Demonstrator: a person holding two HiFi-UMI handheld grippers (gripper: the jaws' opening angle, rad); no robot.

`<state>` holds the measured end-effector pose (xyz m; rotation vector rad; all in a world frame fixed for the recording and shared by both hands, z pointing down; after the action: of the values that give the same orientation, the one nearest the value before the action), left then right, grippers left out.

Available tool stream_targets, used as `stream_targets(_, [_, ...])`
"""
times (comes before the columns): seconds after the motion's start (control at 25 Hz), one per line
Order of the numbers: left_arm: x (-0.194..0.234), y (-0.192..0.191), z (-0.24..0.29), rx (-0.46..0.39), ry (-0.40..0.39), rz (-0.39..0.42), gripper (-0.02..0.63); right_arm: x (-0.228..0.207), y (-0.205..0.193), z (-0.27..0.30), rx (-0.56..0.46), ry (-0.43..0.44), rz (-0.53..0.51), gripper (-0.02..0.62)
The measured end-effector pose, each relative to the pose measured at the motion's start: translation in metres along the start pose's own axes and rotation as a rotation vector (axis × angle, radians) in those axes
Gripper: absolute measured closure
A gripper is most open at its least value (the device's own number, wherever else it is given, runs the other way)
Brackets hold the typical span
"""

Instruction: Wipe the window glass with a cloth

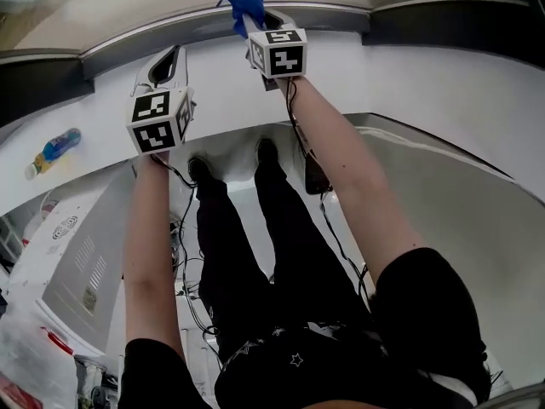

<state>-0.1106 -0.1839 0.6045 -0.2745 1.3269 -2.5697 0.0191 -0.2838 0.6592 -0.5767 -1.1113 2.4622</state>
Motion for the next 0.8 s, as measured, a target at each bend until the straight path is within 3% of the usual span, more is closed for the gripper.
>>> stream_targets(0.24, [-0.089,0.025,0.050,0.015,-0.103,0.027,0.597,-0.114,0.008,-0.046,-0.028,-0.120,0.043,0.506])
stream_targets(0.48, [-0.160,0.041,0.085,0.044,-0.184,0.075,0.597,-0.207,-0.008,-0.084,-0.037,-0.227,0.153,0.506])
stream_targets(0.64, [-0.194,0.053,0.099,0.051,-0.225,0.107,0.597,-0.251,-0.018,-0.107,-0.032,-0.307,0.230,0.506])
stream_targets(0.8, [-0.214,0.065,0.109,0.043,-0.236,0.123,0.597,-0.268,-0.019,-0.116,-0.032,-0.333,0.261,0.506])
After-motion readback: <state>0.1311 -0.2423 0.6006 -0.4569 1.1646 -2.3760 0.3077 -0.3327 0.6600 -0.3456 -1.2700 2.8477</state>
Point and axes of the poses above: the fingertips, and each gripper's own axes: z forward along the fingers, x to its left, y out of its top, the point moved 1 cm from there along -z, backward along the fingers, and after that the axes turned 7 degrees about z, right-handed, at the moved point
